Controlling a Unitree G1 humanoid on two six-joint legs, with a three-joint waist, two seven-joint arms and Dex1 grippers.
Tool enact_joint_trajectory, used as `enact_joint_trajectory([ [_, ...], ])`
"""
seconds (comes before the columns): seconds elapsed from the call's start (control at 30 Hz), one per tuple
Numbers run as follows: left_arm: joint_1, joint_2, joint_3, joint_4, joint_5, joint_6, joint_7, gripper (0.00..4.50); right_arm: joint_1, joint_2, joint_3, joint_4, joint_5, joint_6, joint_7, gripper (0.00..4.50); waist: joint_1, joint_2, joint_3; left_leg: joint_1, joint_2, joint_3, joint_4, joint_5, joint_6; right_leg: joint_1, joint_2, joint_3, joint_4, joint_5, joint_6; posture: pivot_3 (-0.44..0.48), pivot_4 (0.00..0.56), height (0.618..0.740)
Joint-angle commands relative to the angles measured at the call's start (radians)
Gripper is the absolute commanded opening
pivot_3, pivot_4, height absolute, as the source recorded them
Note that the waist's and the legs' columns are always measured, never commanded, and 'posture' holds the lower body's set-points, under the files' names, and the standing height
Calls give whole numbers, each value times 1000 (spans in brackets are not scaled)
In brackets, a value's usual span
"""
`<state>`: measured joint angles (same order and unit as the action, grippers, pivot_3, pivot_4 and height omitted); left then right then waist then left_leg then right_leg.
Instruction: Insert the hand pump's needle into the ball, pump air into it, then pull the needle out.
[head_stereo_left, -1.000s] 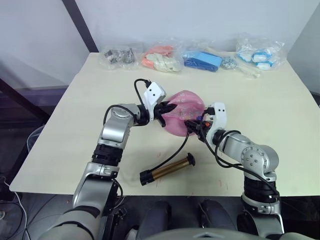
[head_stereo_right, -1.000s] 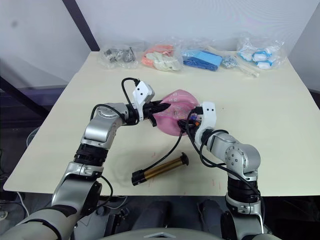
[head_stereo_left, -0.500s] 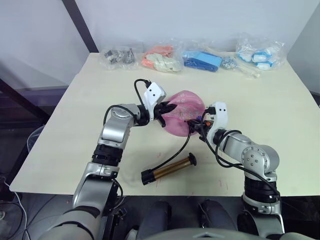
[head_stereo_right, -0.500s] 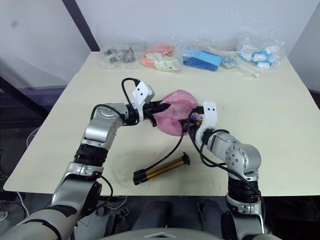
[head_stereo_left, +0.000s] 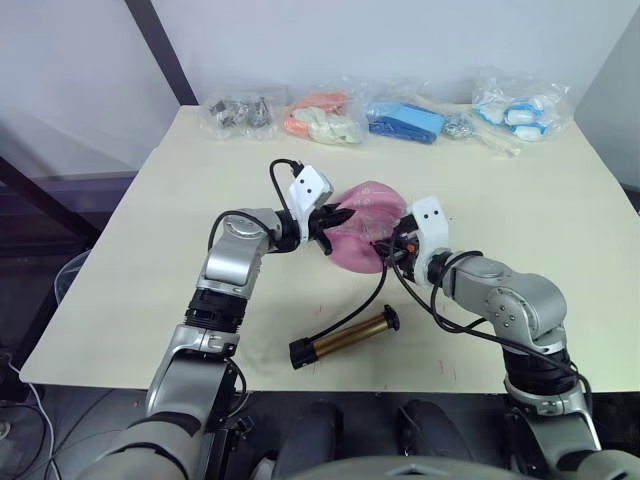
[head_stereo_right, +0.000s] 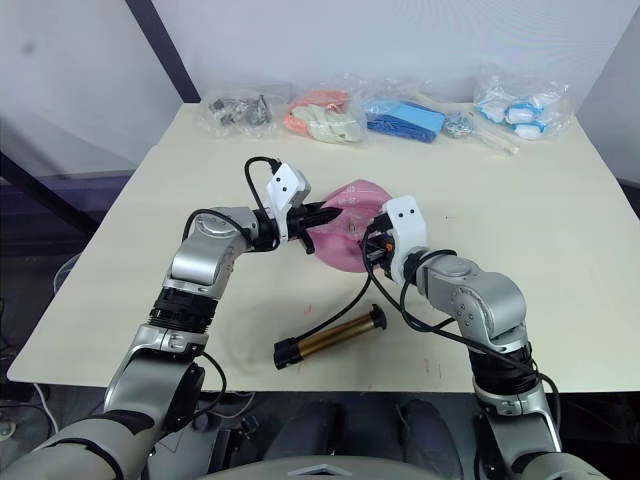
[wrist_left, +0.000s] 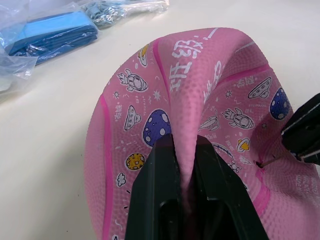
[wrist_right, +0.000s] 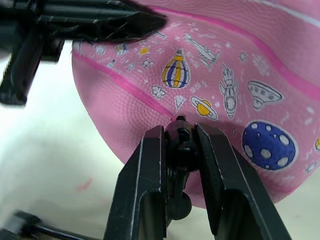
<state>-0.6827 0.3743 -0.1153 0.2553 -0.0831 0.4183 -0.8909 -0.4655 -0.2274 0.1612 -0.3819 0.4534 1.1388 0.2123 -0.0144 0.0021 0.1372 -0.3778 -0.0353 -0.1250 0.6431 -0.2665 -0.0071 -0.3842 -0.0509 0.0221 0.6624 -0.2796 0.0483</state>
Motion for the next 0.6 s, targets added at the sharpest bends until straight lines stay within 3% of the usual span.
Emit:
enact_joint_trajectory([
  [0.03, 49, -13, -62, 66, 18, 54, 0, 0, -16, -68, 98, -35, -40, -55, 72, 345, 0, 0, 0, 0, 0, 0, 0, 0, 0, 0, 0, 0, 0, 0, 0, 0, 150, 740],
  [0.3, 49, -15, -60, 64, 14, 63, 1, 0, -48, -149, 184, -15, -120, -118, 137, 345, 0, 0, 0, 0, 0, -1, 2, 0, 0, 2, 0, -1, 0, 0, 0, 0, 150, 740],
  [0.6, 52, -15, -63, 55, 10, 74, -1, 0, -158, -163, 232, 0, -138, -4, 187, 345, 0, 0, 0, 0, 0, -2, 3, 0, 0, 2, 0, -2, 0, 0, 0, 0, 150, 740],
])
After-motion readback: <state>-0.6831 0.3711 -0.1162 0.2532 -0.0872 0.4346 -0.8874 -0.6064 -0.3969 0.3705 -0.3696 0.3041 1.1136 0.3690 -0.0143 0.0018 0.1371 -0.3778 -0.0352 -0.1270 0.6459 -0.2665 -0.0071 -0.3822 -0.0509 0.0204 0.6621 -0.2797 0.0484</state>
